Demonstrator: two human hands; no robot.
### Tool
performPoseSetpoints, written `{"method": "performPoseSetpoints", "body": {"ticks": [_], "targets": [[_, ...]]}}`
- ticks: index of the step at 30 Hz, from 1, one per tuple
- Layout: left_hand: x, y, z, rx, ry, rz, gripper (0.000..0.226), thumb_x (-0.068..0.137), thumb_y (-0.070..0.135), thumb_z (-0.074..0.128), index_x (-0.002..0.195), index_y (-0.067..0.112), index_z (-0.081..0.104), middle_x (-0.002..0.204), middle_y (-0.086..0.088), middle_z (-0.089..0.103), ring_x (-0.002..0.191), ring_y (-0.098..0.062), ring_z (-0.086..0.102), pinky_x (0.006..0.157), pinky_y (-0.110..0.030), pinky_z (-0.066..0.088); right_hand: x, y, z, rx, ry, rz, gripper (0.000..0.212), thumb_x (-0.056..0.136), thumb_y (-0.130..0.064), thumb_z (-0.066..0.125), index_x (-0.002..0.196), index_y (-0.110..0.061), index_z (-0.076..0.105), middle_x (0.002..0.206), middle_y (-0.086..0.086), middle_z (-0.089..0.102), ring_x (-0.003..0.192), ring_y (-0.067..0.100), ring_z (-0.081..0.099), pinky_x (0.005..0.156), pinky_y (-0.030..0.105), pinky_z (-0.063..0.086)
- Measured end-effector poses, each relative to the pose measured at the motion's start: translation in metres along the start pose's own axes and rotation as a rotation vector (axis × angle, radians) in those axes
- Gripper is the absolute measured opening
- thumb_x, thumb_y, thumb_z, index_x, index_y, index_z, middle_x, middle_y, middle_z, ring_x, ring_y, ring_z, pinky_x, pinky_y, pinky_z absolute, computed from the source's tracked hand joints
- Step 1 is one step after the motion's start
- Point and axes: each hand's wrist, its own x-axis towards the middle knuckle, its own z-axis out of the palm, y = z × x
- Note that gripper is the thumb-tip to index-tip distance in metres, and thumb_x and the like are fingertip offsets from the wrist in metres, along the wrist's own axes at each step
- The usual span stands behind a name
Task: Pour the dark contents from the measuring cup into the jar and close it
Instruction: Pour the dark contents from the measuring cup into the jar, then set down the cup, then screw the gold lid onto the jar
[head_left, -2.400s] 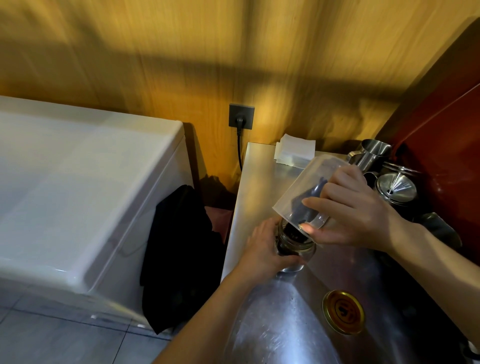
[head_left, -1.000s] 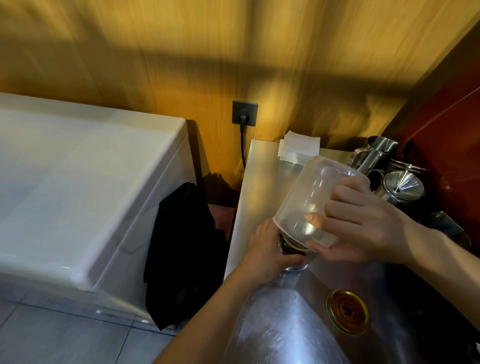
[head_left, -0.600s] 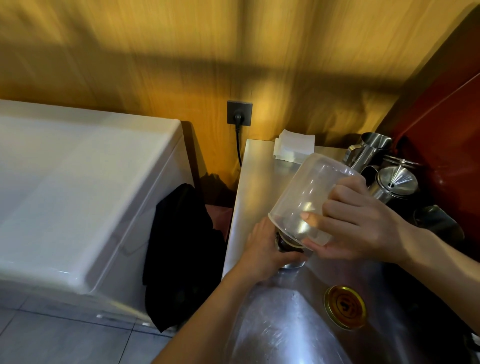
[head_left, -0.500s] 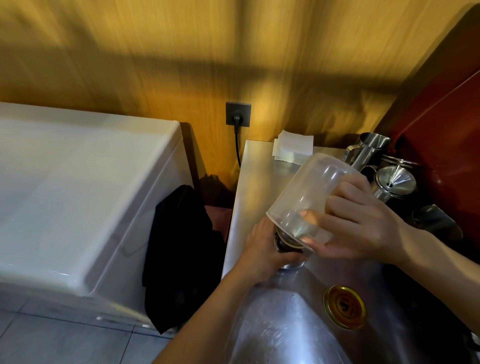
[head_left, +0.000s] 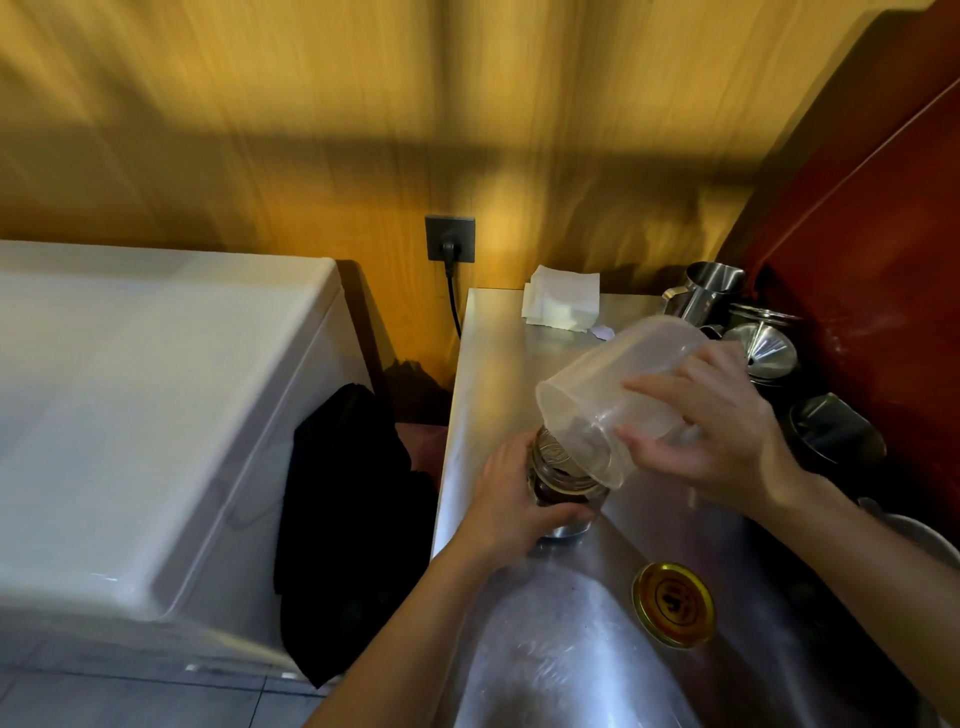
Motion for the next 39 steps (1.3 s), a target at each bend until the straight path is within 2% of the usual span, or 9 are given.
{"method": "performPoseSetpoints", "body": {"ticks": [3,6,9,11,15,19,23,35,39], "targets": [[0.001,0.0,-0.001,0.011,0.004,0.016,0.068,0.05,0.052,0.078,0.095,0.077,0.034,0.099,0.043,0.048,0.1,0.023,0.044,0.077,-0.001,0.037,-0.015,-0.001,0.003,0.065,0.011,0.249,0.058,0.087,-0.051,0.047,0.089,0.004,0.066,0.073,0.016,0.06,0.077,0.022,0.046,0.072,0.027,0.036],[0.002,-0.003,0.001,0.015,-0.004,-0.008,0.067,0.051,0.052,0.079,0.099,0.067,0.035,0.105,0.034,0.045,0.105,0.007,0.048,0.084,-0.008,0.034,-0.031,0.0,0.005,0.179,0.097,0.554,0.048,0.082,-0.051,0.049,0.096,-0.008,0.063,0.089,0.001,0.054,0.084,0.014,0.046,0.075,0.007,0.033],[0.002,-0.005,0.002,0.018,0.008,-0.019,0.065,0.047,0.056,0.077,0.098,0.065,0.038,0.105,0.032,0.048,0.105,0.003,0.05,0.083,-0.007,0.036,-0.047,0.001,0.009,0.266,0.212,0.798,0.026,0.084,-0.043,0.053,0.096,-0.021,0.058,0.09,-0.001,0.053,0.081,0.001,0.05,0.068,0.006,0.037],[0.002,-0.004,0.003,0.011,0.017,-0.012,0.066,0.045,0.056,0.077,0.097,0.068,0.038,0.104,0.033,0.048,0.105,0.008,0.05,0.081,-0.003,0.035,-0.053,0.0,0.012,0.285,0.305,0.89,0.011,0.089,-0.028,0.056,0.091,-0.017,0.056,0.084,0.005,0.056,0.075,-0.005,0.051,0.06,0.003,0.037],[0.004,-0.006,0.005,0.026,0.02,-0.002,0.073,0.053,0.044,0.084,0.11,0.049,0.04,0.11,0.023,0.05,0.116,-0.013,0.05,0.092,-0.018,0.037,-0.068,-0.001,0.02,0.39,0.459,1.074,0.012,0.095,-0.012,0.048,0.086,-0.004,0.051,0.07,-0.001,0.051,0.056,-0.014,0.051,0.044,0.001,0.035],[0.003,-0.005,0.005,0.029,0.017,-0.027,0.076,0.052,0.047,0.082,0.115,0.043,0.039,0.121,0.008,0.055,0.119,-0.016,0.05,0.103,-0.035,0.043,-0.095,0.007,0.029,0.379,0.372,1.17,0.015,0.097,-0.02,0.042,0.094,-0.006,0.046,0.078,-0.003,0.051,0.067,0.0,0.052,0.049,0.007,0.041],[0.003,-0.004,0.004,0.034,0.002,-0.05,0.077,0.051,0.049,0.082,0.116,0.042,0.04,0.122,0.007,0.055,0.12,-0.017,0.05,0.105,-0.041,0.044,-0.12,0.011,0.039,0.357,0.309,1.212,0.02,0.096,-0.027,0.041,0.095,-0.008,0.045,0.08,-0.001,0.052,0.072,0.006,0.052,0.055,0.02,0.041],[0.0,-0.004,0.004,-0.007,-0.002,-0.104,0.082,0.048,0.052,0.081,0.117,0.046,0.04,0.125,0.006,0.055,0.122,-0.018,0.05,0.106,-0.047,0.045,-0.149,0.006,0.04,0.419,0.248,1.301,0.028,0.089,-0.041,0.044,0.106,-0.019,0.047,0.091,-0.011,0.054,0.082,0.001,0.053,0.061,0.017,0.041],[0.0,-0.005,0.004,-0.004,0.012,-0.088,0.071,0.047,0.054,0.081,0.105,0.057,0.039,0.121,0.01,0.056,0.119,-0.015,0.052,0.104,-0.042,0.047,-0.169,-0.008,0.04,0.235,0.167,1.309,0.015,0.089,-0.024,0.056,0.089,-0.01,0.051,0.094,0.007,0.047,0.084,0.023,0.054,0.071,0.035,0.046]]}}
